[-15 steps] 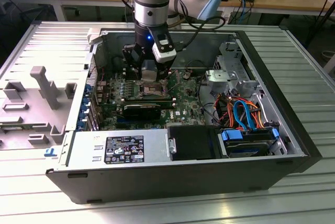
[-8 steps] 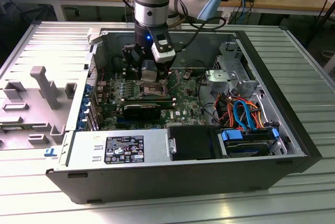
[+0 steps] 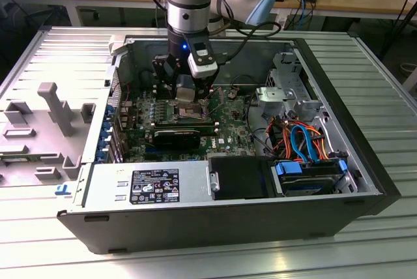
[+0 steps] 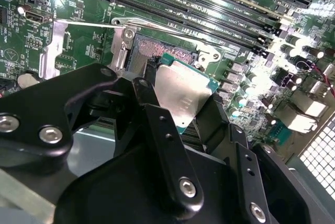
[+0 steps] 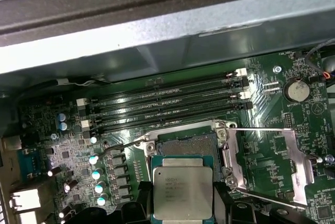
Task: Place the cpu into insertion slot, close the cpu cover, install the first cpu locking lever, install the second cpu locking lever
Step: 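Place the cpu into insertion slot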
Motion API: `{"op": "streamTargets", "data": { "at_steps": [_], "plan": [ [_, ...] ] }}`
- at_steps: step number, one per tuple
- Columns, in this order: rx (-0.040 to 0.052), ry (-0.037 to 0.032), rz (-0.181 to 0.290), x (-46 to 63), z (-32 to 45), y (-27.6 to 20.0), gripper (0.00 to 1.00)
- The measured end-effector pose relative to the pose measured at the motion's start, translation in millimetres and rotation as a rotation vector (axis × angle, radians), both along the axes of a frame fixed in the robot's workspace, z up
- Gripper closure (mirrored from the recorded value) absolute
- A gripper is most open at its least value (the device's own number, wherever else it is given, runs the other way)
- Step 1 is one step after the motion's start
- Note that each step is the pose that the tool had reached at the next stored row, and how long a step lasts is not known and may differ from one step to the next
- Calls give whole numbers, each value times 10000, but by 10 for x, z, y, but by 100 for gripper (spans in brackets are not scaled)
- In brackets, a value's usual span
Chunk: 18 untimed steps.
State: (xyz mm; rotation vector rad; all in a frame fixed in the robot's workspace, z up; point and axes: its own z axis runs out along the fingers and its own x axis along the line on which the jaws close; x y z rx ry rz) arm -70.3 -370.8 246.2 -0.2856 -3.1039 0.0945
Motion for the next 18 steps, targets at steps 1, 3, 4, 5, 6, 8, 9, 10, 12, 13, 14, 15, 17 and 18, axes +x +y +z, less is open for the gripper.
{"op": "streamTargets", "data": {
  "at_steps": [1, 3, 4, 5, 6, 8, 9, 10, 12, 13, 14, 15, 17, 18],
  "plan": [
    [-9, 0, -28, 0, 0, 0, 45],
    [-23, 0, -81, 0, -1, 0, 45],
    [-35, 0, -128, 0, -1, 0, 45],
    [-44, 0, -163, 0, -1, 0, 45],
    [-51, 0, -188, 0, -1, 0, 45],
    [-68, 0, -262, 0, -2, 0, 45],
    [-75, 1, -301, 0, -2, 0, 45],
    [-80, 0, -331, 0, -2, 0, 45],
    [-99, 0, -409, 0, -3, 0, 45],
    [-109, 0, -459, 0, -3, 0, 45],
    [-112, 0, -484, 0, -3, 0, 45],
    [-114, 1, -512, 0, -3, 0, 45],
    [-116, 0, -570, 0, -4, 0, 45],
    [-116, 1, -590, 0, -4, 0, 45]
  ]
}}
